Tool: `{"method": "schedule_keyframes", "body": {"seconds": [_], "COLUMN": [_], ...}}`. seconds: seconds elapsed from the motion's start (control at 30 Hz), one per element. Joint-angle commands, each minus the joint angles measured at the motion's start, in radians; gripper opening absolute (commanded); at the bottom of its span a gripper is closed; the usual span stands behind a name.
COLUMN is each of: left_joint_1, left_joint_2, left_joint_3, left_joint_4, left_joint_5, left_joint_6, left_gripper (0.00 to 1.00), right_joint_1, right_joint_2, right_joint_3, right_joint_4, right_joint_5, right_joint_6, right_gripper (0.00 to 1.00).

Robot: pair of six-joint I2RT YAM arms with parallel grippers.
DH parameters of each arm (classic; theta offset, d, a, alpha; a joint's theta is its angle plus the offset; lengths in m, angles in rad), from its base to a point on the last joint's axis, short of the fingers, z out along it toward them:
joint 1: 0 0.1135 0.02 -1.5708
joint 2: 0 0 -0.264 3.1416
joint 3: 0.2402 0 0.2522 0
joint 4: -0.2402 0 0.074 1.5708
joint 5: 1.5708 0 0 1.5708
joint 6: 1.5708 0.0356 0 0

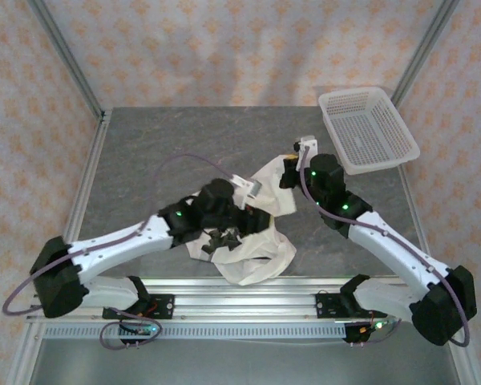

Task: Fold the inside-out t-shirt
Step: Turn the T-shirt inside out at the center of the table.

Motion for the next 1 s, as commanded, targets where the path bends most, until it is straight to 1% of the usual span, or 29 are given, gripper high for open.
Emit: {"method": "schedule_keyframes", "body": {"seconds": [0.0, 0.03, 0.1, 0.17, 0.23, 0.33, 0.37, 0.43, 0.5, 0.57, 0.63, 0.73, 0.77, 0.83, 0.9, 0.93, 0.97], "left_joint_1": [-0.035, -0.035, -0.035, -0.035, -0.035, -0.03, -0.027, -0.016, -0.005, 0.005, 0.01, 0.014, 0.016, 0.025, 0.036, 0.039, 0.042], "left_joint_2": [0.008, 0.006, -0.011, -0.04, -0.079, -0.127, -0.137, -0.147, -0.151, -0.156, -0.159, -0.17, -0.173, -0.178, -0.177, -0.179, -0.184], "left_joint_3": [-0.035, -0.041, -0.036, -0.032, -0.031, -0.037, -0.038, -0.037, -0.042, -0.049, -0.05, -0.049, -0.049, -0.044, -0.035, -0.033, -0.032], "left_joint_4": [0.196, 0.198, 0.145, 0.076, 0.004, -0.078, -0.096, -0.129, -0.144, -0.142, -0.149, -0.165, -0.172, -0.197, -0.236, -0.251, -0.266], "left_joint_5": [-0.107, -0.126, -0.164, -0.203, -0.26, -0.35, -0.369, -0.409, -0.432, -0.427, -0.419, -0.419, -0.419, -0.421, -0.426, -0.427, -0.427], "left_joint_6": [-0.032, -0.03, 0.002, 0.051, 0.112, 0.161, 0.169, 0.169, 0.157, 0.15, 0.148, 0.16, 0.166, 0.181, 0.196, 0.205, 0.216], "left_gripper": [0.49, 0.51, 0.53, 0.53, 0.53, 0.53, 0.53, 0.53, 0.53, 0.53, 0.53, 0.53, 0.53, 0.53, 0.53, 0.53, 0.54], "right_joint_1": [-0.047, -0.063, -0.073, -0.073, -0.073, -0.073, -0.073, -0.073, -0.074, -0.075, -0.074, -0.075, -0.074, -0.074, -0.075, -0.076, -0.075], "right_joint_2": [0.027, 0.028, 0.029, 0.021, -0.013, -0.121, -0.162, -0.252, -0.32, -0.369, -0.39, -0.344, -0.313, -0.223, -0.095, -0.03, 0.045], "right_joint_3": [-0.091, -0.148, -0.226, -0.277, -0.317, -0.333, -0.331, -0.317, -0.305, -0.29, -0.276, -0.267, -0.261, -0.236, -0.185, -0.144, -0.092], "right_joint_4": [0.075, 0.117, 0.146, 0.116, 0.061, -0.107, -0.174, -0.331, -0.437, -0.486, -0.488, -0.45, -0.451, -0.476, -0.521, -0.555, -0.594], "right_joint_5": [-0.012, -0.007, -0.003, 0.006, -0.008, 0.058, 0.108, 0.247, 0.329, 0.316, 0.213, 0.022, 0.005, 0.023, 0.082, 0.089, 0.058], "right_joint_6": [0.112, 0.146, 0.161, 0.175, 0.196, 0.269, 0.294, 0.348, 0.367, 0.355, 0.316, 0.231, 0.211, 0.17, 0.145, 0.123, 0.074], "right_gripper": [0.05, 0.08, 0.15, 0.27, 0.33, 0.36, 0.38, 0.4, 0.39, 0.38, 0.38, 0.38, 0.38, 0.38, 0.38, 0.37, 0.35]}}
